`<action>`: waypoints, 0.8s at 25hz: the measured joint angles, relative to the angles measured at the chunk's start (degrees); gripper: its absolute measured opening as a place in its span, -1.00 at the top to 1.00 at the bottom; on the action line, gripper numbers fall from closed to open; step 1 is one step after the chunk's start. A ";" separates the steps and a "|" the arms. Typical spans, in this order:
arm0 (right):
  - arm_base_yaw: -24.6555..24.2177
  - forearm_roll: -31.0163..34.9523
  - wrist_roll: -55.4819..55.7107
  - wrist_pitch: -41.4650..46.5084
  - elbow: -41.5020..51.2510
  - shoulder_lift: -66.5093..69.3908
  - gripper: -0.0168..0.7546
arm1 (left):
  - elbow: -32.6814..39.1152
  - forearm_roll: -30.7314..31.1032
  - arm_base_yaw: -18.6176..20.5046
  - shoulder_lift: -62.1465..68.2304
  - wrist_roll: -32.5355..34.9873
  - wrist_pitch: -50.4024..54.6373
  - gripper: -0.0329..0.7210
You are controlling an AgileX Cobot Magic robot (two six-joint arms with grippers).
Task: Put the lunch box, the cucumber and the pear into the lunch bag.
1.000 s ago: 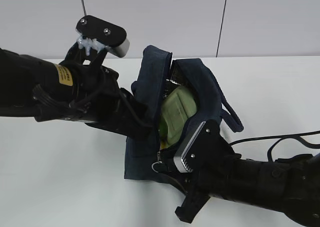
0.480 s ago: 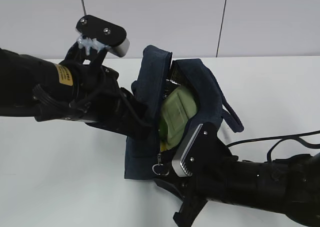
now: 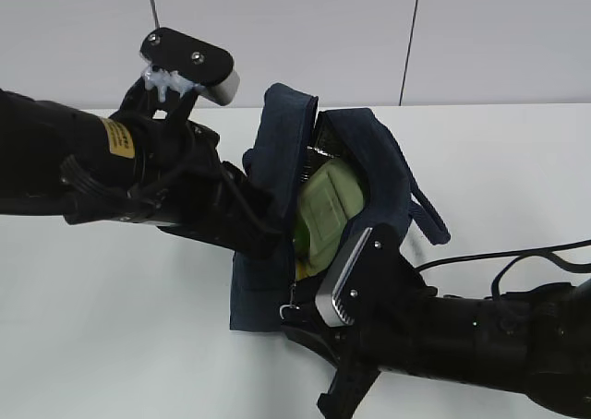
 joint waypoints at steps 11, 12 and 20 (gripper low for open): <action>0.00 -0.63 0.00 0.95 0.00 0.00 0.96 | 0.00 0.00 0.00 0.00 0.00 -0.02 0.89; 0.00 -0.63 0.03 0.95 0.00 0.00 0.96 | 0.00 -0.05 0.00 0.00 0.00 -0.02 0.89; 0.00 -1.07 1.58 0.95 0.00 0.00 0.96 | 0.00 -0.01 0.00 0.00 0.00 -0.02 0.89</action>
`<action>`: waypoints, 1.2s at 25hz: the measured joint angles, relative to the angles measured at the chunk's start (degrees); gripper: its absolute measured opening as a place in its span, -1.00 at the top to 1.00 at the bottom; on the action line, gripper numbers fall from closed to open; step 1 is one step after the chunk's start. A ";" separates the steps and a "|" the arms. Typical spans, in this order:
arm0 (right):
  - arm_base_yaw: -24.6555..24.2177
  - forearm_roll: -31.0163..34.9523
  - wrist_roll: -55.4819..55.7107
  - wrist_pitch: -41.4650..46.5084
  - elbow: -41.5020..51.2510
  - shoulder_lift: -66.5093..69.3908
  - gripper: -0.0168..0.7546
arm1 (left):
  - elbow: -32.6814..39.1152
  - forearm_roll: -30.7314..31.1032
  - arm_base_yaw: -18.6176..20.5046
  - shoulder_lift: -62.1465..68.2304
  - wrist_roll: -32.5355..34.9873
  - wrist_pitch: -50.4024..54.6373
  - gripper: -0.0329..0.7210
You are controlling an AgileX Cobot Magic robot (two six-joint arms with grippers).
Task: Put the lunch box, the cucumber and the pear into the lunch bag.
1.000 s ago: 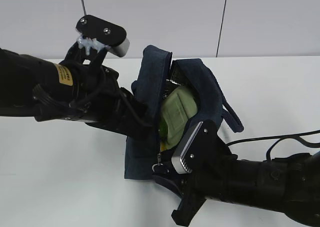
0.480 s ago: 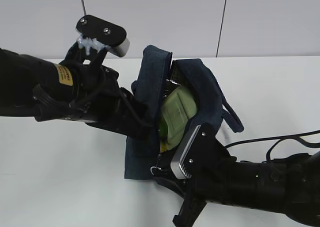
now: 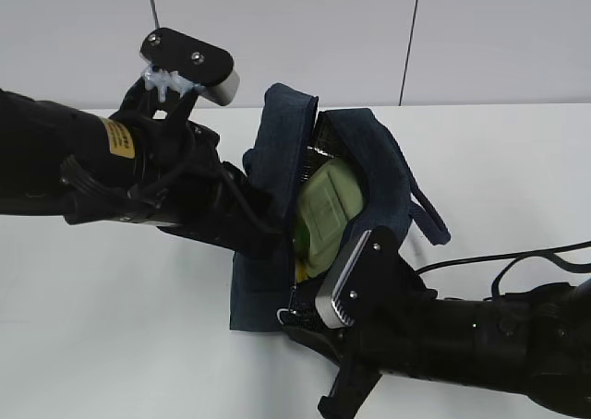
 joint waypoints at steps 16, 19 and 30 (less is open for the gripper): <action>0.00 -3.22 5.56 -6.25 4.66 -4.75 0.96 | 0.00 0.00 0.00 0.00 0.00 0.24 0.89; 0.00 -3.22 6.10 -6.25 5.76 -7.01 0.96 | 0.00 0.00 0.00 0.00 0.00 0.24 0.89; 0.00 -3.36 6.52 -4.30 6.98 -13.83 0.96 | 0.00 -0.16 0.00 0.00 0.00 0.35 0.89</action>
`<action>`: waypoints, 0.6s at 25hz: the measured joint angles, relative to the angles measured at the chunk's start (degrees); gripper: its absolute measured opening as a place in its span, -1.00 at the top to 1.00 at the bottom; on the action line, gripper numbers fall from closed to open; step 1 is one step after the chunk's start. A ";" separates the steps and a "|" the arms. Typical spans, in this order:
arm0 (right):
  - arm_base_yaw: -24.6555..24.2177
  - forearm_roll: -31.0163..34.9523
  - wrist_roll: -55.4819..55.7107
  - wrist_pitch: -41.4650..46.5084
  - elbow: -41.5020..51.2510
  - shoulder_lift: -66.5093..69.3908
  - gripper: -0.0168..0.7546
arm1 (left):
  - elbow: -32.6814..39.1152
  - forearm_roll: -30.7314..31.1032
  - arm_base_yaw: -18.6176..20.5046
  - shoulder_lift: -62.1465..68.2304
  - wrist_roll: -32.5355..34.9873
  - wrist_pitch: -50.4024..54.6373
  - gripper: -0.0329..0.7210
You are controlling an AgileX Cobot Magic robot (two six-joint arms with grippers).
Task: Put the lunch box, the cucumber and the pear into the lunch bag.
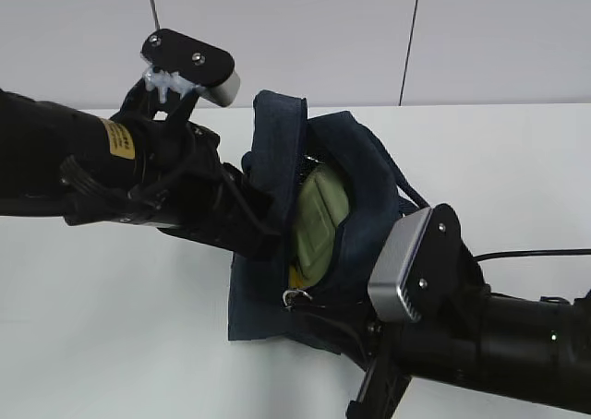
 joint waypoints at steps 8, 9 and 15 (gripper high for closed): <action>0.00 0.80 0.00 0.55 0.09 -3.77 0.96 | 0.00 -0.06 -0.06 0.00 0.00 1.27 0.89; 0.00 0.90 0.00 0.55 0.09 -4.23 0.96 | 0.00 -0.06 -0.06 0.00 0.00 1.67 0.89; 0.00 1.99 -0.62 0.93 0.26 -6.72 0.96 | -0.17 -0.11 -0.11 2.33 0.06 2.72 0.89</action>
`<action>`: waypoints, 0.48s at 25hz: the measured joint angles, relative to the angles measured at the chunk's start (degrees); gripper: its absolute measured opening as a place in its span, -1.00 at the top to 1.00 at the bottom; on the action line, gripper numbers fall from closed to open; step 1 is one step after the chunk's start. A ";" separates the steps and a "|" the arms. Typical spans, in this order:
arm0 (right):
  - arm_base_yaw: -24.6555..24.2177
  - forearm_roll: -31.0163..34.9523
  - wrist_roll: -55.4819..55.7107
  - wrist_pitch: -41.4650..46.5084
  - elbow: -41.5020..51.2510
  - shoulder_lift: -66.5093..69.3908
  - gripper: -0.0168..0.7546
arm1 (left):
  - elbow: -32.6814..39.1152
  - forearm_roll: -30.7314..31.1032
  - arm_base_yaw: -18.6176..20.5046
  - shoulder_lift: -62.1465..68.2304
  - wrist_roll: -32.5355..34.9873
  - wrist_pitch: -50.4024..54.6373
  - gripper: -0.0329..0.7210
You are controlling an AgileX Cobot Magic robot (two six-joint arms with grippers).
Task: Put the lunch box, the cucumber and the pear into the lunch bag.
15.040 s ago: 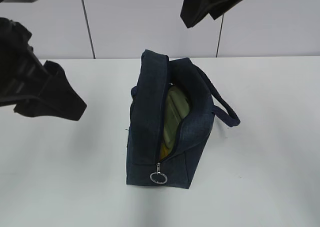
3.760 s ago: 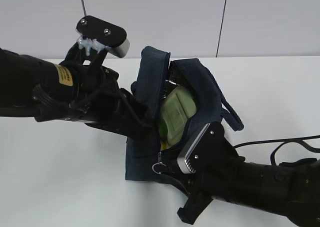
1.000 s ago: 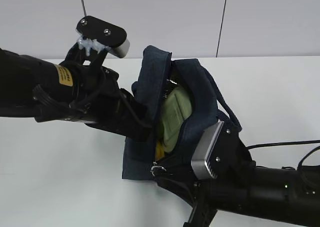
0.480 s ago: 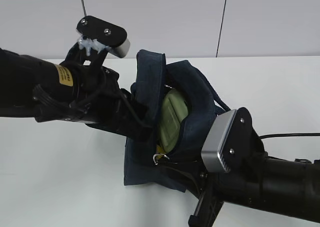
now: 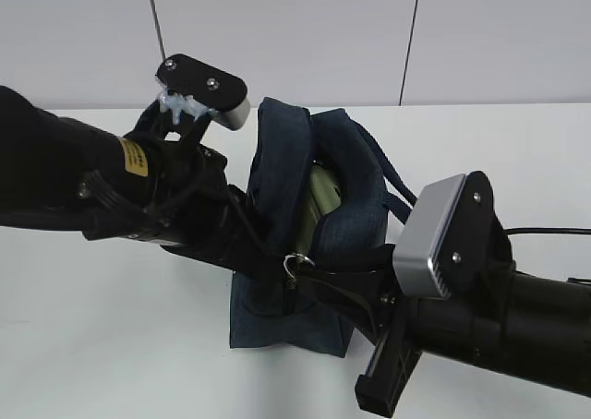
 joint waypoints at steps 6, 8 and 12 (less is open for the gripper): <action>0.00 2.55 -3.14 1.64 0.00 -1.93 0.96 | -0.05 -0.15 0.00 1.83 0.00 -0.05 0.89; 0.00 3.85 -4.27 2.00 0.00 -2.78 0.96 | -0.05 -0.28 0.00 2.08 0.00 -0.29 0.89; 0.00 5.25 -5.52 2.52 0.00 -4.25 0.96 | -0.09 -0.65 -0.06 2.14 0.00 -0.54 0.89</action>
